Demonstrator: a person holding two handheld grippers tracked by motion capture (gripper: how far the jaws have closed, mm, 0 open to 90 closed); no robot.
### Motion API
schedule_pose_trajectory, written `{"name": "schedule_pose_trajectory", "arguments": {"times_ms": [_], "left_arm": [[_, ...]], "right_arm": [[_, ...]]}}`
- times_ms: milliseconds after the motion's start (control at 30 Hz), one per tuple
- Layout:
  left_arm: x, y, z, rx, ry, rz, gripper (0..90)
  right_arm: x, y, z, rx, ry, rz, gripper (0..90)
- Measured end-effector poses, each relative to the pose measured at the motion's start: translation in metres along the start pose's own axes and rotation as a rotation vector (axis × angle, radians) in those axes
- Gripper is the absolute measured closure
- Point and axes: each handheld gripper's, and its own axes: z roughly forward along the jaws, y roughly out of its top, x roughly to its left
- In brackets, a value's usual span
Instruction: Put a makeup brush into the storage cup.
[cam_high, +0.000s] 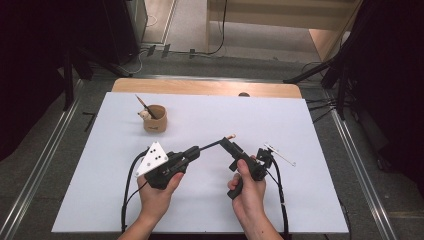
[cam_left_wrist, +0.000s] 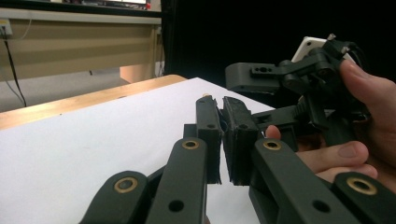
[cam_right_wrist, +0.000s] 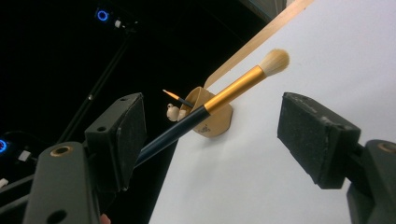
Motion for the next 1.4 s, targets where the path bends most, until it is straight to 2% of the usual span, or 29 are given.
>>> {"name": "schedule_pose_trajectory", "arguments": {"times_ms": [300,467,633,800,867,900,933,967,1033,1100,1200,1333,1400], "left_arm": [[-0.005,-0.002,0.002,0.004,-0.019,0.014,86.8],[-0.006,-0.002,0.003,0.002,-0.031,0.017,86.8],[-0.008,-0.002,0.003,0.005,-0.037,0.023,86.8],[-0.010,-0.003,0.005,0.020,-0.059,0.038,86.8],[-0.007,-0.005,0.007,0.044,-0.112,0.031,85.9],[-0.006,-0.005,0.009,0.051,-0.127,0.026,79.0],[-0.005,-0.005,0.011,0.064,-0.118,0.018,62.4],[-0.004,-0.005,0.012,0.084,-0.118,0.008,50.8],[-0.003,-0.004,0.011,0.092,-0.119,0.002,51.3],[-0.004,-0.003,0.012,0.102,-0.124,0.004,51.4],[-0.005,-0.002,0.014,0.118,-0.137,0.009,51.3],[-0.008,-0.001,0.015,0.137,-0.132,0.014,51.6],[-0.009,0.000,0.016,0.144,-0.129,0.018,52.3]], "right_arm": [[-0.005,0.002,0.000,0.003,0.032,0.056,36.5],[-0.005,0.003,0.000,-0.004,0.030,0.058,43.4],[-0.011,0.005,-0.001,-0.008,0.040,0.101,50.5],[-0.015,0.005,-0.003,-0.015,0.070,0.128,66.3],[-0.017,0.006,-0.006,-0.026,0.134,0.172,73.6],[-0.016,0.009,-0.008,-0.033,0.165,0.170,83.4],[-0.014,0.011,-0.011,-0.038,0.155,0.130,85.4],[-0.013,0.013,-0.013,-0.055,0.175,0.093,85.5],[-0.006,0.016,-0.016,-0.066,0.184,-0.008,85.6],[0.002,0.018,-0.018,-0.068,0.164,-0.110,85.6],[0.013,0.019,-0.018,-0.059,0.126,-0.214,85.6],[0.024,0.014,-0.017,-0.045,0.084,-0.364,85.6],[0.028,0.011,-0.015,-0.037,0.087,-0.413,85.6]]}}
